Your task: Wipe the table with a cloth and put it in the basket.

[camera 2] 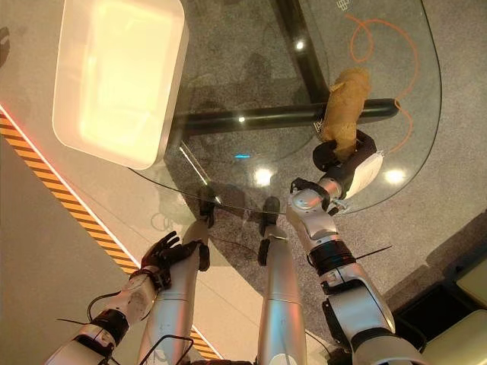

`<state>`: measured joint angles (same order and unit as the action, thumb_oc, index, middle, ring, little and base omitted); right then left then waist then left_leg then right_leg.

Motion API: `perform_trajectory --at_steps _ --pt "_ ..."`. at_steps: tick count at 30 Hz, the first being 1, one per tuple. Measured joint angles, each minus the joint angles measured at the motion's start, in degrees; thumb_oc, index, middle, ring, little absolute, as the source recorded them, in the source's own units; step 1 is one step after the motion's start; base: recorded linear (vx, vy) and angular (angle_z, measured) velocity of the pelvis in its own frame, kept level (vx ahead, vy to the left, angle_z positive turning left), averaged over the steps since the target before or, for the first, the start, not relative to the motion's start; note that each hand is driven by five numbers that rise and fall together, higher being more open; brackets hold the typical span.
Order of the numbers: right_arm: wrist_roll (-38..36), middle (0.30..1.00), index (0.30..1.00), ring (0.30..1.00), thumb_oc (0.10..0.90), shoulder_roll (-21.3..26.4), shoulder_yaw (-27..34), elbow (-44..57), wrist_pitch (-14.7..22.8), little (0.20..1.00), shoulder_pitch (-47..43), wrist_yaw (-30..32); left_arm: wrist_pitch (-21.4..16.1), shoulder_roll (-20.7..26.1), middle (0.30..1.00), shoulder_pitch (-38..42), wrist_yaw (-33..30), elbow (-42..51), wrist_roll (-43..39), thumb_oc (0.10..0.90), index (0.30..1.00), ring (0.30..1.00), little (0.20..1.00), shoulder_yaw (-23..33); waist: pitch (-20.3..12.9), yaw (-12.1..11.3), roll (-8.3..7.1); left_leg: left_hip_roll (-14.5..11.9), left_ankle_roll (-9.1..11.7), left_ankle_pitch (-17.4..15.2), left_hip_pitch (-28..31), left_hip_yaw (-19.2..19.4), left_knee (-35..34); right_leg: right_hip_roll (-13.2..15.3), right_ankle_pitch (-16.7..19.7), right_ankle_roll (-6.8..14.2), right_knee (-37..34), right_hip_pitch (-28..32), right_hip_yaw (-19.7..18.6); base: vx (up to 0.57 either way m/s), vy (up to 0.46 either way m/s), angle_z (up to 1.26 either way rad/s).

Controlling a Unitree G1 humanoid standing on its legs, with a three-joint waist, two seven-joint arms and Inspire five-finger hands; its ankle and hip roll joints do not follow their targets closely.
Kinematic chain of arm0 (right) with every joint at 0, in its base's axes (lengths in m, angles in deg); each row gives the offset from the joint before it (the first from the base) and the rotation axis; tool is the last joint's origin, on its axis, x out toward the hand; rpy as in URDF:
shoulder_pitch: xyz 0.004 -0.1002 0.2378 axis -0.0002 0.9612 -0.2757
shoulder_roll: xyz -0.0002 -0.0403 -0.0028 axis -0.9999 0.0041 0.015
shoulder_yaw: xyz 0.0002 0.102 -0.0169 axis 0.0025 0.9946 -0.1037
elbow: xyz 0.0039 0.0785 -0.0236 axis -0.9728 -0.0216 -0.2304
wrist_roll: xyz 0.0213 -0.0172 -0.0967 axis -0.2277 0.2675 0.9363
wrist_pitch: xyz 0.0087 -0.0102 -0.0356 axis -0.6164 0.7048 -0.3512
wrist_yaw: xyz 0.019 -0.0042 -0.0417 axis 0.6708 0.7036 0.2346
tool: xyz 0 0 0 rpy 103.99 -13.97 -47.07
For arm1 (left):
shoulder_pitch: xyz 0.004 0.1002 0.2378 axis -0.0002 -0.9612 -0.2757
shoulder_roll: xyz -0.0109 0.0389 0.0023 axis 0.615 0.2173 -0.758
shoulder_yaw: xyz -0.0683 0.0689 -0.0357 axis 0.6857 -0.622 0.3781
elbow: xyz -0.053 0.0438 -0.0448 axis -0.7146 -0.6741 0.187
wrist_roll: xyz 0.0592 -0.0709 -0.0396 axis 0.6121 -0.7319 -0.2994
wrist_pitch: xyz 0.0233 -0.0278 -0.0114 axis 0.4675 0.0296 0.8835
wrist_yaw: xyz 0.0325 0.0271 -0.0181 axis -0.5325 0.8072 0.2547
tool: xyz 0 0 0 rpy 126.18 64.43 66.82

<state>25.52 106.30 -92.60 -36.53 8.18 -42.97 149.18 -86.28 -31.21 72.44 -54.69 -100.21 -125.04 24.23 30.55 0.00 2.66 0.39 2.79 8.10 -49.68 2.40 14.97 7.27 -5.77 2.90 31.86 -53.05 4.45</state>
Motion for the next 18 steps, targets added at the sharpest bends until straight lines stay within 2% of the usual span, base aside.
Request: perform_trajectory --at_steps 4,10,18 --pt "2.99 0.300 0.300 0.300 0.100 -0.20 -1.04 3.01 -3.48 0.200 0.23 -1.54 -0.05 -0.05 0.900 0.02 -0.09 0.12 0.00 0.800 0.900 0.900 0.900 0.01 0.06 0.11 0.27 0.04 -0.27 0.19 -0.33 -0.01 0.06 0.03 0.02 0.00 0.11 -0.24 0.02 0.01 0.029 0.00" --pt "7.41 0.300 0.300 0.300 0.100 0.05 -2.15 3.55 -6.06 0.200 0.31 -5.19 -0.09 -0.06 0.900 0.01 -0.13 0.07 0.03 0.800 0.900 0.900 0.900 0.03 0.04 0.16 0.30 0.02 0.07 0.25 -0.30 -0.32 0.12 -0.01 -0.01 -0.03 0.48 -0.25 0.20 0.00 -0.002 0.01" --pt "15.17 0.300 0.300 0.300 0.100 1.66 -4.20 6.10 -9.33 0.200 0.82 -15.17 -0.14 -0.05 0.900 0.01 -0.68 0.01 0.09 0.800 0.900 0.900 0.900 0.12 -0.05 0.19 0.45 -0.66 0.81 0.56 -0.36 -1.47 -0.09 -0.41 -0.54 -0.75 0.90 -0.30 1.64 0.00 -0.009 0.03"
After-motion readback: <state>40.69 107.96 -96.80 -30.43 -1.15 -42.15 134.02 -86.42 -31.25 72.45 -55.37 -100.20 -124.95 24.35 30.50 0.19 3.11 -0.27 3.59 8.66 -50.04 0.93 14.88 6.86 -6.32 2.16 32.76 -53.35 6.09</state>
